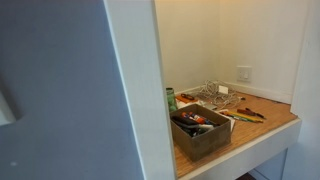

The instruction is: Pick up the black retractable buttoned pen and press the pen button against the closet worktop edge before putting it in the cardboard box

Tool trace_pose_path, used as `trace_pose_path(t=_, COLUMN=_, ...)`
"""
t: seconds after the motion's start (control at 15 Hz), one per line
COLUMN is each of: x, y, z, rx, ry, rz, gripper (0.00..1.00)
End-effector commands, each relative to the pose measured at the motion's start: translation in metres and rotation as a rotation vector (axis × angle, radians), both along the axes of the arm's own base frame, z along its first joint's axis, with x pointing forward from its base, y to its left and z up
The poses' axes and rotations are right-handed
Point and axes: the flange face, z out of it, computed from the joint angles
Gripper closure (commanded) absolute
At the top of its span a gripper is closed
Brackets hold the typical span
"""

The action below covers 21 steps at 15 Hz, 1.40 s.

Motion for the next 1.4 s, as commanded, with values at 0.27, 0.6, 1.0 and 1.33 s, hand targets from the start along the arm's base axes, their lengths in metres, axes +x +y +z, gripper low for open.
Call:
trace_pose_path(t=0.27, x=0.078, y=-0.037, z=-0.056, rx=0.046, ry=-0.095, rz=-0.120, gripper=0.00)
trace_pose_path(t=0.6, x=0.112, y=-0.027, z=-0.104, rx=0.031, ry=-0.149, rz=-0.126, gripper=0.00)
trace_pose_path(t=1.0, x=0.131, y=-0.023, z=-0.149, rx=0.002, ry=-0.205, rz=-0.109, gripper=0.00)
trace_pose_path(t=1.33, x=0.124, y=-0.019, z=-0.152, rx=0.005, ry=-0.176, rz=-0.098, gripper=0.00)
